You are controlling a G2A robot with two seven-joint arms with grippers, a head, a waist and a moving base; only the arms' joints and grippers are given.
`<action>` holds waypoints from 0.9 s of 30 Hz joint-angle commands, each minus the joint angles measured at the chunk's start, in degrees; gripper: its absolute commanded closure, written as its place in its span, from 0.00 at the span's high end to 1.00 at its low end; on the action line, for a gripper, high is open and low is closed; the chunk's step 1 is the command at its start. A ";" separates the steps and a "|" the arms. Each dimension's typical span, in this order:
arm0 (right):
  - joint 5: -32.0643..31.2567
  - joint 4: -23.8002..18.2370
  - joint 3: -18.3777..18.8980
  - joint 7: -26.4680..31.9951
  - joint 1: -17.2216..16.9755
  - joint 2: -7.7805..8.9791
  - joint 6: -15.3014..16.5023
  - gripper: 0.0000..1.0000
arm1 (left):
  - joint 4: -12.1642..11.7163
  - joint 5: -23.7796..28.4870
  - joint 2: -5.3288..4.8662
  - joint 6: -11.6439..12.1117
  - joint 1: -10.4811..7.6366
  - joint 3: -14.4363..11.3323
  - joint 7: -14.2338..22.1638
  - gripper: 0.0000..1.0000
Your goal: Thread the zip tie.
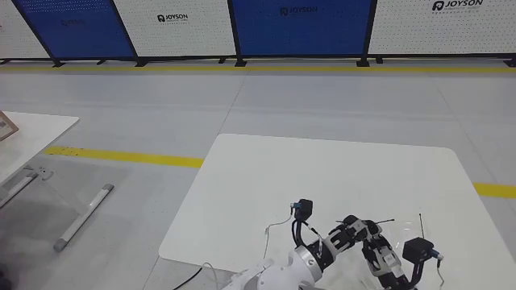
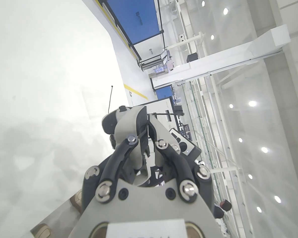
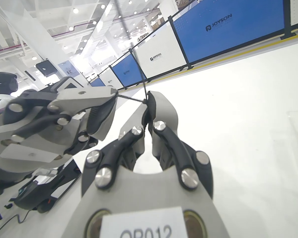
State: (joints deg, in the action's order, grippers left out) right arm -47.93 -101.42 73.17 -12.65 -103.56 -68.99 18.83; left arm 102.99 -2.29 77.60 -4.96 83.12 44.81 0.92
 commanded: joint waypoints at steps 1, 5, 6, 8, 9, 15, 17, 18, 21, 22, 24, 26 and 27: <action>-0.23 0.11 -0.23 -0.01 0.13 -0.05 -0.04 0.00 | 0.01 -0.20 0.05 0.15 -0.13 -0.25 -0.01 0.00; -0.37 0.21 -0.34 -0.09 0.22 -0.10 -0.01 0.00 | -0.02 -0.32 0.09 0.46 -0.25 -0.35 -0.05 0.00; -0.40 0.23 -0.32 -0.11 0.23 -0.11 -0.02 0.00 | -0.02 -0.29 0.08 0.61 -0.20 -0.31 -0.06 0.00; -0.47 0.25 -0.31 -0.06 0.23 -0.13 -0.02 0.00 | 0.00 -0.19 0.06 0.93 -0.07 -0.20 -0.08 0.00; -0.57 0.28 -0.33 0.01 0.22 -0.13 0.01 0.00 | 0.00 -0.12 0.05 1.10 -0.01 -0.15 -0.08 0.00; -1.22 0.49 -0.62 0.28 0.36 -0.18 0.24 0.00 | 0.25 0.23 -0.07 2.20 0.42 0.20 0.19 0.00; -1.48 0.51 -0.69 0.30 0.41 -0.19 0.28 0.00 | 0.44 0.30 -0.12 2.49 0.56 0.37 0.21 0.00; -1.70 0.52 -0.72 0.29 0.43 -0.19 0.31 0.00 | 0.56 0.35 -0.15 2.69 0.64 0.48 0.23 0.00; -2.40 0.59 -0.84 0.12 0.42 -0.21 0.15 0.00 | 0.91 0.54 -0.23 3.29 0.90 0.75 0.30 0.00; -2.59 0.65 -0.89 0.10 0.42 -0.23 0.01 0.00 | 1.04 0.54 -0.25 3.44 0.97 0.82 0.30 0.00; -2.84 0.78 -1.06 0.27 0.51 -0.27 -0.39 0.00 | 1.21 0.59 -0.30 3.74 1.13 1.00 0.23 0.00; -3.12 0.99 -1.27 0.59 0.70 -0.31 -0.73 0.00 | 1.39 0.88 -0.34 4.18 1.31 1.28 0.09 0.00; -3.24 1.08 -1.36 0.70 0.78 -0.33 -0.89 0.00 | 1.48 1.01 -0.37 4.39 1.41 1.40 0.06 0.00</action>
State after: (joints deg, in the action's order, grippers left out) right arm -51.06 -100.43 71.89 -12.07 -102.87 -69.30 18.09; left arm 104.39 -1.41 77.25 -0.77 84.43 46.09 1.02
